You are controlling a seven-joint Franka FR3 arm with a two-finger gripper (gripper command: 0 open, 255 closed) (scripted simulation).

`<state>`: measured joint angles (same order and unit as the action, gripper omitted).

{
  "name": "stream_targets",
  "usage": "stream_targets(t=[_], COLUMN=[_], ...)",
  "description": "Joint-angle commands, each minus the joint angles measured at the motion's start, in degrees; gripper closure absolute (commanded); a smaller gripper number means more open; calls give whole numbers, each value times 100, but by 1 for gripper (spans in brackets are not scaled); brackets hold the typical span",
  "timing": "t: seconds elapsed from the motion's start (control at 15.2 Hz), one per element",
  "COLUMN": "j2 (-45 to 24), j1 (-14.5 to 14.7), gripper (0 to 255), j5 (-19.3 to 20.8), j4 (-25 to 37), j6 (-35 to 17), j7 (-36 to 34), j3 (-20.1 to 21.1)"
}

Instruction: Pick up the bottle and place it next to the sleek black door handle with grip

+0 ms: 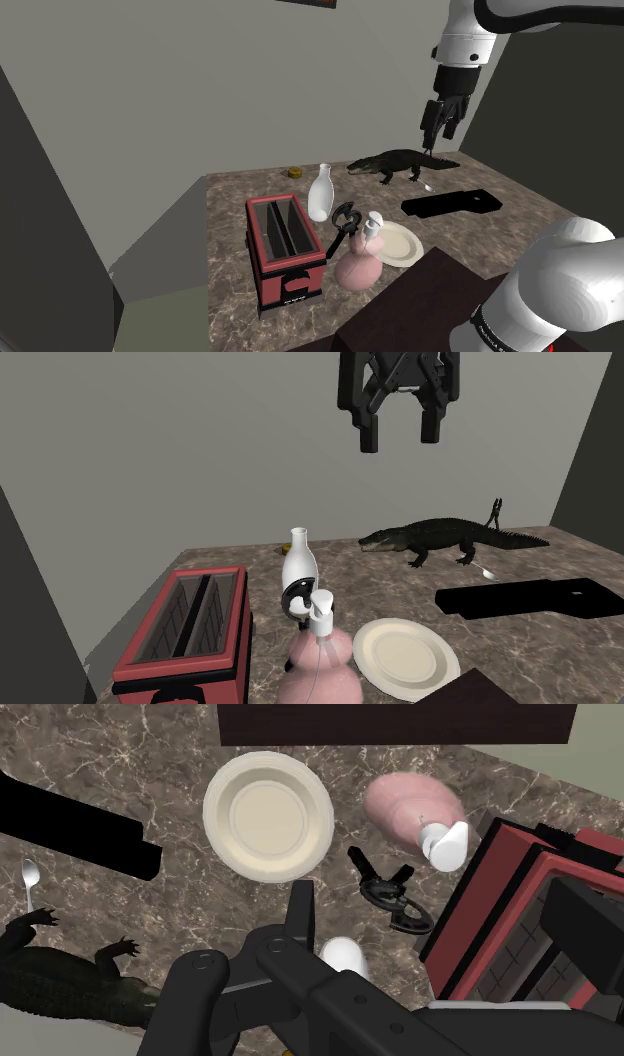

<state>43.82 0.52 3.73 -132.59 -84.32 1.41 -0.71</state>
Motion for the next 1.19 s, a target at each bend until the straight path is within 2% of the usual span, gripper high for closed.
stream_targets(t=[0.0, 0.53, 1.12], j2=[0, -1398, -3229], j1=[0, -31, -57], gripper=[0, 0, 0], j5=[0, -17, -107], j4=[0, 66, 750], j6=[0, -1392, -2606], j7=[0, -60, -69], j3=[0, -111, -221])
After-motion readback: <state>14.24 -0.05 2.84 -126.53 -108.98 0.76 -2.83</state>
